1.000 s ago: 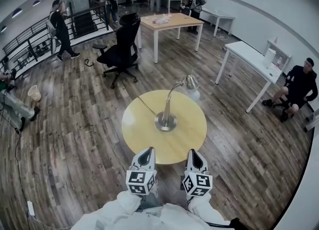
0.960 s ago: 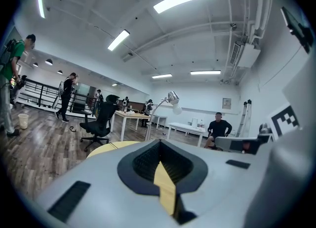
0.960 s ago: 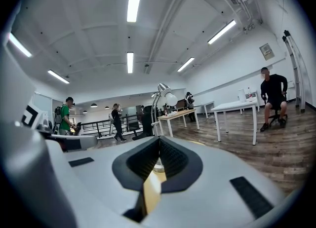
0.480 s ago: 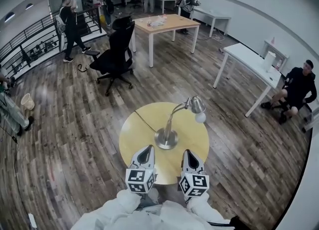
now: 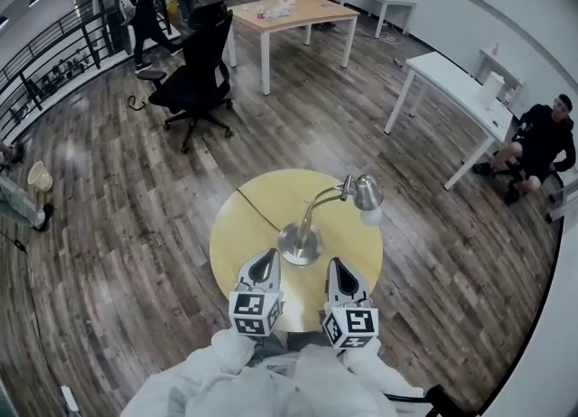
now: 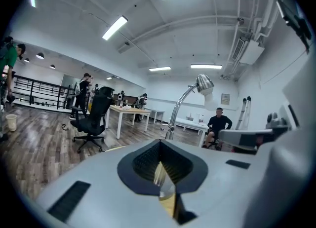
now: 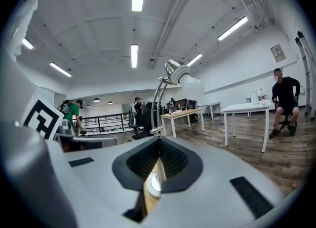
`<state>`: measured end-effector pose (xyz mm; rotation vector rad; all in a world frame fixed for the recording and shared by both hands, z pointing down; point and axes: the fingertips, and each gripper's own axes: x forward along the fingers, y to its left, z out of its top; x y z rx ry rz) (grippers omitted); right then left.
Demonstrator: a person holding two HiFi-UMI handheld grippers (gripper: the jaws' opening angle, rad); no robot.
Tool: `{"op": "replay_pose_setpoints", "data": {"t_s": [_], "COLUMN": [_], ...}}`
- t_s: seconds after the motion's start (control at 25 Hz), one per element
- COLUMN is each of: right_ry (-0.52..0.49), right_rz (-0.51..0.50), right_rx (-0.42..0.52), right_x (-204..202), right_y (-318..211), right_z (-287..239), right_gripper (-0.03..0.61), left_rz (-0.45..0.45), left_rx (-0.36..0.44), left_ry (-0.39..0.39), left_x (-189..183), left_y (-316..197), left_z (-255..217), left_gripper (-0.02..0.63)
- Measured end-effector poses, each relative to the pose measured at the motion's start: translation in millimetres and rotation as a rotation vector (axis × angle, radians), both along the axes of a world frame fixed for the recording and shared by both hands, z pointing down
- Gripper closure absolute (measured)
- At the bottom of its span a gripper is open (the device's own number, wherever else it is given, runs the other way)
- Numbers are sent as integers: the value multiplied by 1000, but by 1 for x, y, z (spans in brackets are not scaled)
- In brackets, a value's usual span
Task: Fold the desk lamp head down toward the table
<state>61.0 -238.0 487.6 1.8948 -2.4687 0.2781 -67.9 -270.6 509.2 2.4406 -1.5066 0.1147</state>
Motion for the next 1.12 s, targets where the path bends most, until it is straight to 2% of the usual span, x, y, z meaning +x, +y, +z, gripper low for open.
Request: {"op": "replay_pose_setpoints", "data": {"t_s": [0.16,0.24,0.28,0.32,0.36,0.44,0.6,0.72,0.8,0.96,1.0,1.12], "right_ry": [-9,-19,-18,-14,-12,-7,6,1,4,50,68,146], "right_rz": [4,-10,-16,-19,-16,-2,35,52,27,-86,-114,-201], "right_rx": [-5,-15,-20,-27,-33,-38,-17,-13,0,73,86,99], "right_x": [3,2,2,4,7,14,36,49,51,53,54,57], "right_y": [-13,-16,-15,-13,-11,-9,-4,-1,-3,-12,-16,-38], "right_z": [0,2,3,5,6,6,-3,-13,-32,-100,-116,-150], "right_gripper": [566,567,566,566,567,566,566,566,566,565,547,440], "left_rz": [68,108,139,174,205,244,253,297,333,343,348,356], "left_rx": [19,22,8,-12,-29,-26,48,55,47,29,27,21], "left_ry": [-65,-104,-123,-145,-173,-233,-295,-317,-323,-284,-282,-283], "left_x": [15,25,34,43,52,65,81,91,97,96,95,96], "left_y": [-11,-23,-29,-34,-39,-54,-94,-109,-107,-106,-106,-106], "left_z": [22,49,67,83,97,111,101,99,102,103,103,103], "left_gripper": [614,600,553,475,435,403,403,403,441,456,456,456]}}
